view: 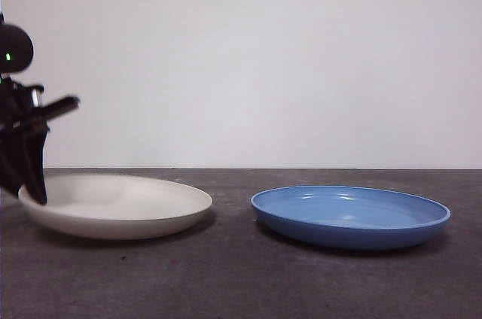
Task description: Pick up the white plate, put it on the blue plate, put it on desk
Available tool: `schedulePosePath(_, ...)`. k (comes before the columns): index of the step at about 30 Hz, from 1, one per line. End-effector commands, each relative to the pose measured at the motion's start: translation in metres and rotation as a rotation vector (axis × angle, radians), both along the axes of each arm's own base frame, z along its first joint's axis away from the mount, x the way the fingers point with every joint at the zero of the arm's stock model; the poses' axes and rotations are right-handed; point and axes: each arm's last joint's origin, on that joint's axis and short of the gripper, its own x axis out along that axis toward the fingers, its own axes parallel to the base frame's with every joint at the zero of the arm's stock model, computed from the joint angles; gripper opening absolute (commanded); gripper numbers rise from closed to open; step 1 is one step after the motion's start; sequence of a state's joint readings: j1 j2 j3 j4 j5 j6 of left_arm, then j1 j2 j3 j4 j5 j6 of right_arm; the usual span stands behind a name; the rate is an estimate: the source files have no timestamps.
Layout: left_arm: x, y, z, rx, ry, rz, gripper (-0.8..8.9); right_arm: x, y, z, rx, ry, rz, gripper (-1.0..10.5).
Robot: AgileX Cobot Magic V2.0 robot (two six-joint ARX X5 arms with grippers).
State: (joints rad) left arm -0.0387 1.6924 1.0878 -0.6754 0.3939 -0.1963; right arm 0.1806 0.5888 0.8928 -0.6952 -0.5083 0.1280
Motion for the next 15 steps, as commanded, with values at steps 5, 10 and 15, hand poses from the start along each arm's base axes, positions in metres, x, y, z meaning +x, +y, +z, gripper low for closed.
schedulePosePath(5,-0.015,-0.017,0.039,-0.065,-0.078,-0.065,0.06,-0.002,0.000,0.008,0.004,-0.031,0.002,5.8)
schedulePosePath(10,-0.031,-0.041,0.059,-0.100,-0.118,-0.130,0.06,-0.004,-0.001,0.014,0.007,-0.049,-0.002,5.8)
schedulePosePath(15,-0.039,-0.067,0.064,-0.132,-0.116,-0.164,0.06,-0.006,-0.001,0.021,0.012,-0.071,-0.002,5.8)
